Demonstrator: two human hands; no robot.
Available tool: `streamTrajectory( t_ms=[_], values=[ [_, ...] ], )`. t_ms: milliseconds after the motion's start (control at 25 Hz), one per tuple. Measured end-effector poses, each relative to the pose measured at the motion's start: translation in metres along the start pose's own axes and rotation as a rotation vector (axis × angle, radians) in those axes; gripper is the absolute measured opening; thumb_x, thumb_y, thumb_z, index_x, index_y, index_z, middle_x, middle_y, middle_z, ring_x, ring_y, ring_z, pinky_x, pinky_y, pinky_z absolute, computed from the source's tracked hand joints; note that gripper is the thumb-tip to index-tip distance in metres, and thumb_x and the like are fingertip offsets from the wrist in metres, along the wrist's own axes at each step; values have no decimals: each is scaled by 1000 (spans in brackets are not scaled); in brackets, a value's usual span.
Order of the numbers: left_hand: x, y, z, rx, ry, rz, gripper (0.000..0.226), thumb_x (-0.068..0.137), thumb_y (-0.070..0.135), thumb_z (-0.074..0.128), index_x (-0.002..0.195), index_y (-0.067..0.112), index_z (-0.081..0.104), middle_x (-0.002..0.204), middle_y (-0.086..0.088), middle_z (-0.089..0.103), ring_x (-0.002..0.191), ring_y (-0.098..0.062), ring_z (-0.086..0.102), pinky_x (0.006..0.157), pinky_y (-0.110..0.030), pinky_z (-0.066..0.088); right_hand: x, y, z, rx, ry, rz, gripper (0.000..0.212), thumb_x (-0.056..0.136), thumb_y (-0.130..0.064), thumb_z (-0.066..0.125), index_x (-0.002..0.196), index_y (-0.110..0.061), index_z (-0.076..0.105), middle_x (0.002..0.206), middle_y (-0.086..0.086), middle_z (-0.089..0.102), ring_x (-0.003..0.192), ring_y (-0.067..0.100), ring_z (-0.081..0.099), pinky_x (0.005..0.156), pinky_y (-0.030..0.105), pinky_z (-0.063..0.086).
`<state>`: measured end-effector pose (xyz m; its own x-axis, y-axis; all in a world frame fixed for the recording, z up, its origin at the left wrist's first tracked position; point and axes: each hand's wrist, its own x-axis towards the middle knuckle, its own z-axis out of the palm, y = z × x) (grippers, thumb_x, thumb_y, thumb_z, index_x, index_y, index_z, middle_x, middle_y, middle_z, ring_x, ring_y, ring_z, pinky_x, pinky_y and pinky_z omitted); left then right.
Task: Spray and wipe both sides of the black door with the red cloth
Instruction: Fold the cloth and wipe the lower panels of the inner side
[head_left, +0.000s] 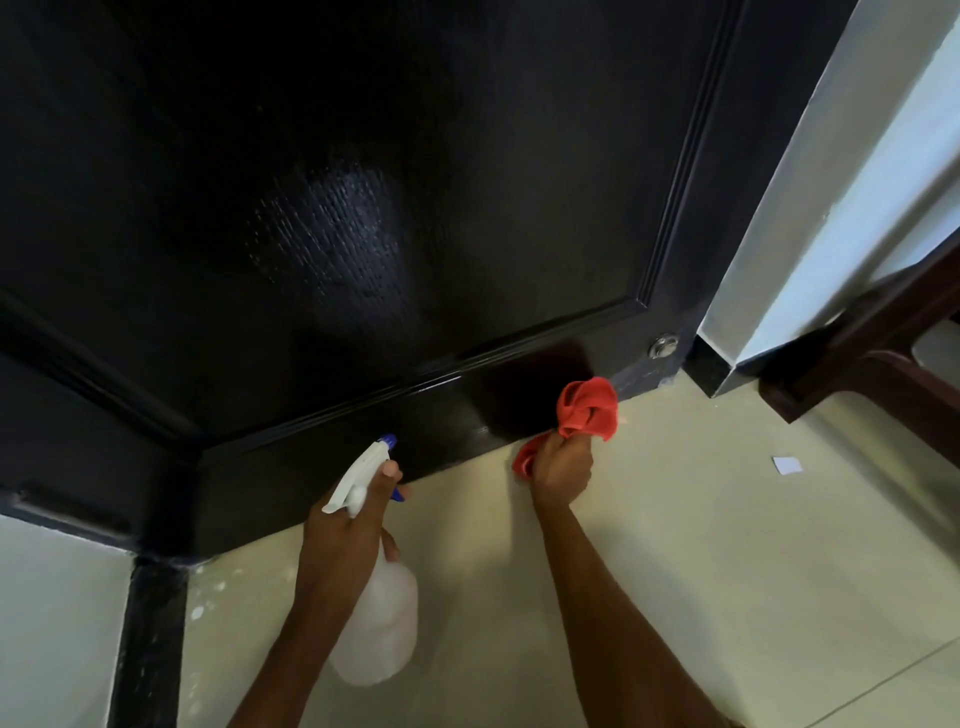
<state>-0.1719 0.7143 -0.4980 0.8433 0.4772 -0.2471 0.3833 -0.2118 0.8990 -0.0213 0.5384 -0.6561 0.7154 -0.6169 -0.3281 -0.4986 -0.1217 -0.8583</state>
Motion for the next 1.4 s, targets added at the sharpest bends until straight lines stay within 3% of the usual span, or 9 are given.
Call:
streamTrajectory(
  t_ms=[200, 360, 520, 600, 800, 1000, 1240, 1320, 1400],
  values=[
    [4, -1, 25, 52, -36, 10, 33, 94, 41, 61, 80, 13, 68, 50, -13, 57, 40, -8, 56, 52, -14, 43, 20, -5, -32, 205, 64, 105, 29, 106, -20, 47, 127, -3, 55, 115, 19, 65, 106, 39, 62, 93, 43, 45],
    [1, 7, 38, 29, -84, 28, 26, 91, 46, 61, 89, 22, 70, 66, -29, 65, 50, -22, 60, 57, -20, 49, 19, -34, 9, 350, -85, 171, 16, 101, -34, 46, 98, -21, 55, 90, 9, 67, 75, 33, 69, 83, 46, 57],
    [4, 9, 37, 22, -35, -8, 42, 84, 50, 63, 83, 8, 66, 76, -34, 64, 66, -31, 63, 63, -30, 47, -40, -9, 56, 169, -294, 261, 25, 105, -24, 43, 113, -5, 57, 109, 17, 67, 102, 38, 67, 94, 48, 53],
    [11, 7, 35, 1, 9, -18, 31, 89, 42, 67, 85, 11, 63, 82, -32, 66, 76, -34, 66, 66, -30, 47, -74, -2, 66, 201, -424, 294, 24, 101, -26, 43, 111, -10, 58, 106, 15, 68, 99, 36, 68, 91, 51, 56],
    [12, 11, 43, 32, -34, 65, 23, 92, 39, 65, 77, 22, 63, 62, -25, 63, 60, -26, 62, 62, -30, 47, -12, -29, 31, 288, -170, 350, 28, 105, -21, 44, 116, -2, 60, 111, 19, 67, 102, 39, 64, 91, 46, 50],
    [16, 16, 78, 32, -90, 83, 31, 91, 38, 66, 70, 16, 66, 48, -12, 58, 53, -27, 59, 61, -26, 45, 104, -66, -41, 415, 14, 276, 16, 91, -23, 42, 86, -17, 55, 69, 10, 66, 56, 29, 66, 64, 45, 60],
    [15, 19, 97, 45, -121, 80, 31, 92, 37, 68, 69, 15, 68, 55, -26, 60, 61, -41, 63, 61, -28, 47, 63, -39, -15, 76, -87, 167, 23, 99, -10, 48, 120, -1, 54, 112, 23, 66, 108, 42, 64, 89, 44, 47],
    [15, 23, 98, 53, -133, 82, 33, 90, 43, 66, 75, 14, 71, 54, -27, 59, 59, -41, 63, 63, -32, 49, 21, -27, 6, 40, -213, 172, 21, 99, -10, 49, 117, -1, 54, 114, 25, 66, 108, 45, 63, 92, 46, 47],
    [14, 28, 101, 48, -132, 90, 36, 88, 48, 64, 77, 15, 72, 52, -26, 59, 57, -38, 63, 64, -33, 50, 18, -31, 3, 85, -184, 177, 20, 97, -8, 48, 114, 0, 56, 113, 26, 66, 107, 46, 62, 92, 47, 48]
  ],
)
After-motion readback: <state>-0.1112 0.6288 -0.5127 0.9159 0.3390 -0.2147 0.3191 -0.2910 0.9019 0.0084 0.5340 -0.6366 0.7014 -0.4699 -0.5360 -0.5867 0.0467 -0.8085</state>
